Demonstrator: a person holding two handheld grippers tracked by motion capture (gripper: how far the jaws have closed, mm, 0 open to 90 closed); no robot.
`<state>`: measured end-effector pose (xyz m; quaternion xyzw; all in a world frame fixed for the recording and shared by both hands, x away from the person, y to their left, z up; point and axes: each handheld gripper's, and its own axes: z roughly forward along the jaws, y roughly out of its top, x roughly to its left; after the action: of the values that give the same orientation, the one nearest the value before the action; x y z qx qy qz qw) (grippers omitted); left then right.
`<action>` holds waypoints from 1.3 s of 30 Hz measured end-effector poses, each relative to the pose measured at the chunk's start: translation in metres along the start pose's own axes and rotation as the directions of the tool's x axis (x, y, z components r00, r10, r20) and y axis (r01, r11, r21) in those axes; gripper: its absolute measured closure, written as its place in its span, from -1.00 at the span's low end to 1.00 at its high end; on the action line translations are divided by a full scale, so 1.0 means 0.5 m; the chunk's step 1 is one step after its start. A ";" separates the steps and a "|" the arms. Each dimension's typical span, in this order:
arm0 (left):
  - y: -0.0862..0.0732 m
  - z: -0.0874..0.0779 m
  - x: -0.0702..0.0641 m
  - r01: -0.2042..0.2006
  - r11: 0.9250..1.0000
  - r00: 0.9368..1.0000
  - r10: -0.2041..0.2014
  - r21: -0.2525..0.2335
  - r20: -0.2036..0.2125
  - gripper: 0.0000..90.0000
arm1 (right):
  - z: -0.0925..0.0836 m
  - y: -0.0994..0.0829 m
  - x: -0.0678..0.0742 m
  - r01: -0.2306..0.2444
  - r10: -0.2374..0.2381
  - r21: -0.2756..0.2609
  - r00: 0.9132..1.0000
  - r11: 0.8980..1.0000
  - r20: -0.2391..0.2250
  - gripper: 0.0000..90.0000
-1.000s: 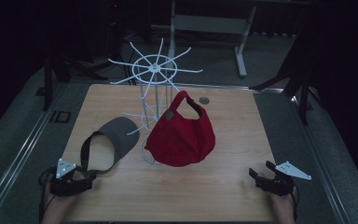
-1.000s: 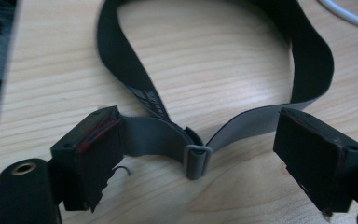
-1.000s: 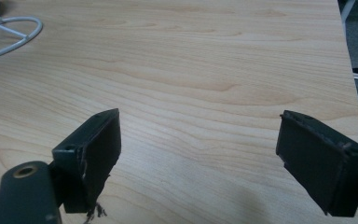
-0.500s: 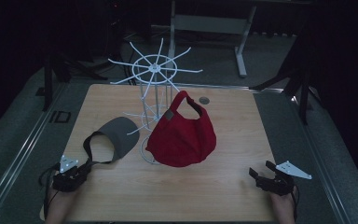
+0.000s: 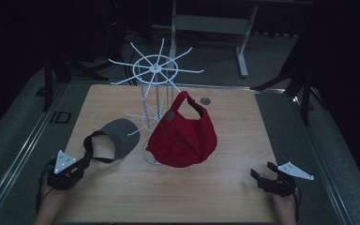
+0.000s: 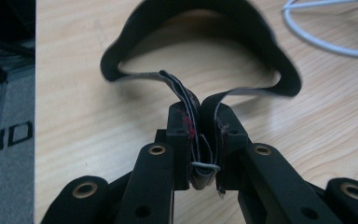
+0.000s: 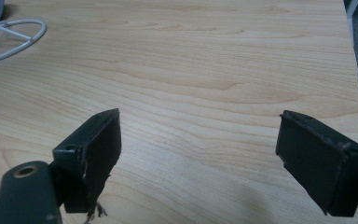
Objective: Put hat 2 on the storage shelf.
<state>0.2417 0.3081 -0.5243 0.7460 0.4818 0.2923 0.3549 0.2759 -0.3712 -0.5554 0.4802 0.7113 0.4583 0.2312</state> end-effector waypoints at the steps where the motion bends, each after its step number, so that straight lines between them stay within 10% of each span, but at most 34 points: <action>1: 0.008 -0.005 0.001 -0.009 1.000 1.000 0.009 -0.005 0.005 0.78 | 0.000 0.000 0.000 0.000 0.000 0.001 1.000 1.000 0.000 -0.69; 10: 0.076 -0.051 0.008 -0.078 0.994 0.997 0.080 -0.080 0.021 0.78 | -0.002 -0.001 -0.003 -0.015 0.015 -0.004 1.000 1.000 -0.009 -0.69; 16: 0.112 -0.070 0.004 -0.147 0.974 0.981 0.165 -0.173 0.099 0.78 | -0.001 -0.001 -0.004 -0.022 0.022 0.002 1.000 1.000 -0.010 -0.69; 27: 0.159 -0.101 0.028 -0.081 0.941 0.972 0.149 -0.329 0.184 0.78 | -0.003 -0.001 -0.005 -0.031 0.031 -0.003 0.999 1.000 -0.018 -0.69; 39: 0.224 -0.161 0.022 -0.162 0.916 0.959 0.234 -0.367 0.161 0.78 | -0.002 -0.001 -0.005 -0.031 0.031 0.000 0.999 1.000 -0.021 -0.69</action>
<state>0.2406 0.3067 -0.3860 0.7417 0.3051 0.3309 0.4972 0.2760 -0.3742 -0.5557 0.4862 0.7060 0.4670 0.2169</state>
